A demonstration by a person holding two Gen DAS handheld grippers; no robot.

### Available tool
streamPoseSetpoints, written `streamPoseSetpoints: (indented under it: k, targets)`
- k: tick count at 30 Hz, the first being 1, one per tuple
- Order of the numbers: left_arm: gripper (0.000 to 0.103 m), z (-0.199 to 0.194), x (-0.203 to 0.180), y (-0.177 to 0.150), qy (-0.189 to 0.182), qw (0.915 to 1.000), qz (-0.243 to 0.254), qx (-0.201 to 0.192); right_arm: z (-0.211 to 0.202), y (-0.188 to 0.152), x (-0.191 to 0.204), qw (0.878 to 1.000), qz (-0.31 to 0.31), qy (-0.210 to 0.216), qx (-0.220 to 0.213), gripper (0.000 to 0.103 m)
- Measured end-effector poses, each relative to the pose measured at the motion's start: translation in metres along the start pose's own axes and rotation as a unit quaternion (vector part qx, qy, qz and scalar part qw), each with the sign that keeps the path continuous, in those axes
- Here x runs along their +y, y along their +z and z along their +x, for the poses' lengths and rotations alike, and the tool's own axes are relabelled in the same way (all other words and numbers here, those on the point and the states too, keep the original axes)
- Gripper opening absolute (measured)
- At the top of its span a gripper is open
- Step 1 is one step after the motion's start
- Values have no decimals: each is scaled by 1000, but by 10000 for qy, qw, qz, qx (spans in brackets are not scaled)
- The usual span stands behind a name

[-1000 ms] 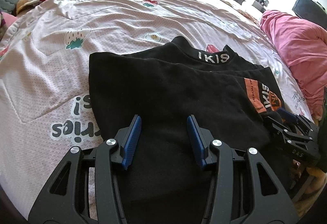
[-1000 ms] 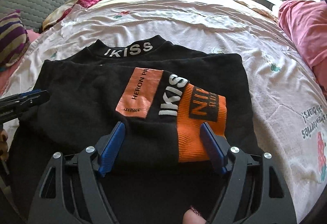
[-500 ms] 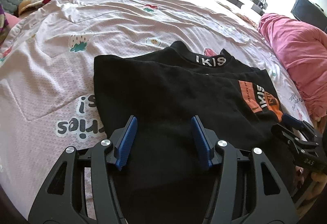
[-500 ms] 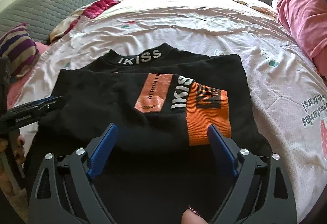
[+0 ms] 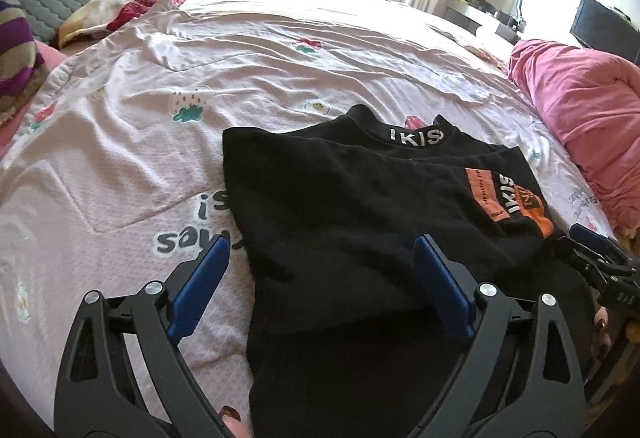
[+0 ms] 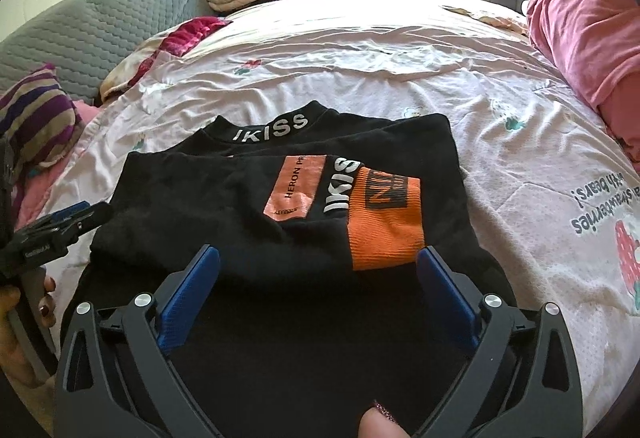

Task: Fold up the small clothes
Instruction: 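Move both open tools toward the sweatshirt hem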

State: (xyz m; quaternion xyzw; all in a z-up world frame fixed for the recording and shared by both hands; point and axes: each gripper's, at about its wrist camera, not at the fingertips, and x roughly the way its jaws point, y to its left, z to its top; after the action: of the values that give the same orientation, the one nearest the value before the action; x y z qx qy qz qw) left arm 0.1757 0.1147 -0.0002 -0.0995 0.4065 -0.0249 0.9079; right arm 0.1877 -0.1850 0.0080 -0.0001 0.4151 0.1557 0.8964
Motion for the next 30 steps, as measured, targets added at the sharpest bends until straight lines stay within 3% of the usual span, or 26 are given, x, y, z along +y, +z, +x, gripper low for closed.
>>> streamPoseSetpoints:
  k: [2, 13, 30]
  targets:
    - [94, -4, 2, -2, -64, 10000, -68, -33, -4, -1, 0, 10000, 8, 0, -26, 98]
    - [93, -29, 2, -16, -103, 9994, -267, -196, -30, -6, 5, 9998, 41, 77, -185, 98]
    - [93, -83, -33, -46, -125, 9981, -162, -579, -73, -15, -3, 9990, -113, 104, -427, 98]
